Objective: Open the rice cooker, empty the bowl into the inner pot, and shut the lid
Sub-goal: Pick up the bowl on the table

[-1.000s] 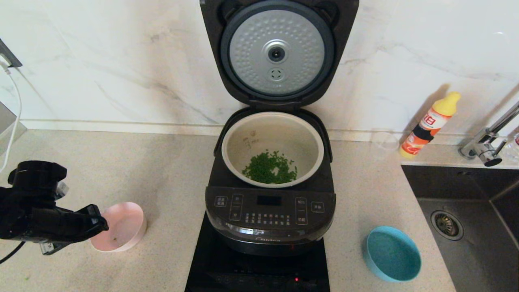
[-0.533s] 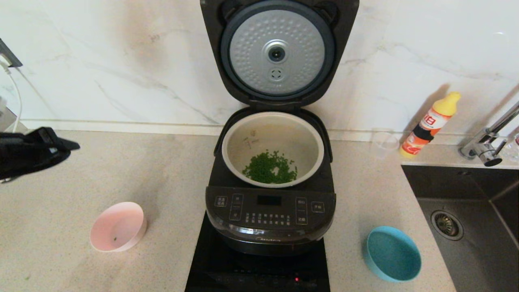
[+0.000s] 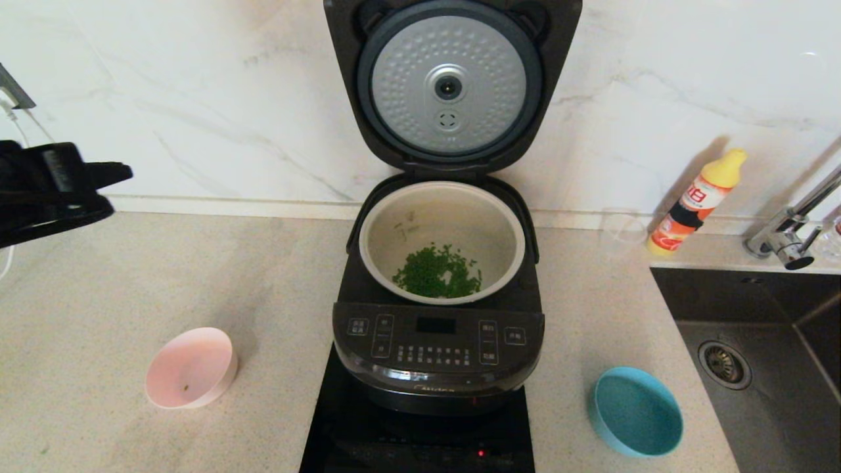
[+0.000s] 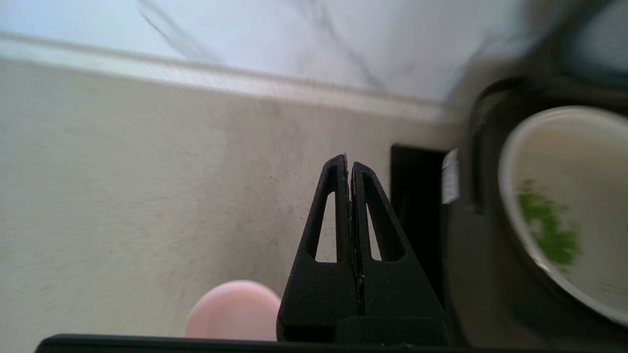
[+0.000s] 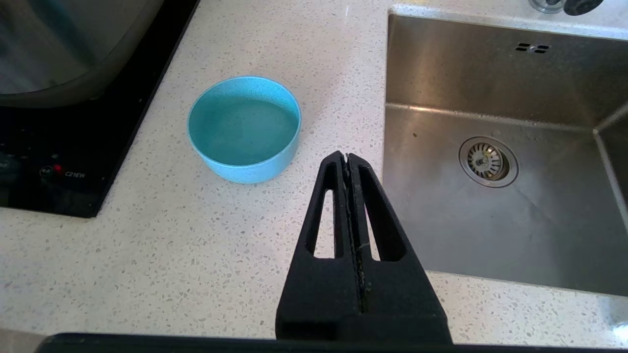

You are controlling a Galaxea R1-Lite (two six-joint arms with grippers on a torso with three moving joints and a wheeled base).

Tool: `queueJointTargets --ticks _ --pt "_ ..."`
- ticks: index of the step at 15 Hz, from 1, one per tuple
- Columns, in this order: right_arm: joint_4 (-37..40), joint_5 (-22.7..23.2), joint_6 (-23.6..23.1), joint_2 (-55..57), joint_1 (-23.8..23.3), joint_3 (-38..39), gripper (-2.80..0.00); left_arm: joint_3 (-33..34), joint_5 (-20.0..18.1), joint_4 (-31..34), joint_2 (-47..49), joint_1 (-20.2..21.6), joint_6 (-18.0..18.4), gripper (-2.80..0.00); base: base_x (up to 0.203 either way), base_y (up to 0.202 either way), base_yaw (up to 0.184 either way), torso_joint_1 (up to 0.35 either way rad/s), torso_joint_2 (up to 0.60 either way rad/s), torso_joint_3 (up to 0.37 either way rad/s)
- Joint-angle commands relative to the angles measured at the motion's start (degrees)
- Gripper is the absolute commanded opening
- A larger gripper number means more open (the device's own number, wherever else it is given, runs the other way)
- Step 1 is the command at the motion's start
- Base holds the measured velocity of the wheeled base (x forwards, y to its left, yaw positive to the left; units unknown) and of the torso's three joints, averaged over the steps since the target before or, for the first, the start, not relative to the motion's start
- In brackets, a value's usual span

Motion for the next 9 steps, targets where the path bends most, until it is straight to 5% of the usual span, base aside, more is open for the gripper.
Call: queueJointTargets --ticks 1,9 --pt "0.01 0.02 -0.02 -0.01 -0.02 0.0 -2.8 5.84 0.49 -0.09 -16.23 -0.69 -0.02 -2.8 0.0 0.0 0.0 0.0 0.0 0.0" --pt "0.01 0.02 -0.02 -0.01 -0.02 0.0 -2.8 35.94 5.53 15.65 -66.61 -0.78 3.89 -2.8 0.0 0.0 0.0 0.0 0.0 0.0"
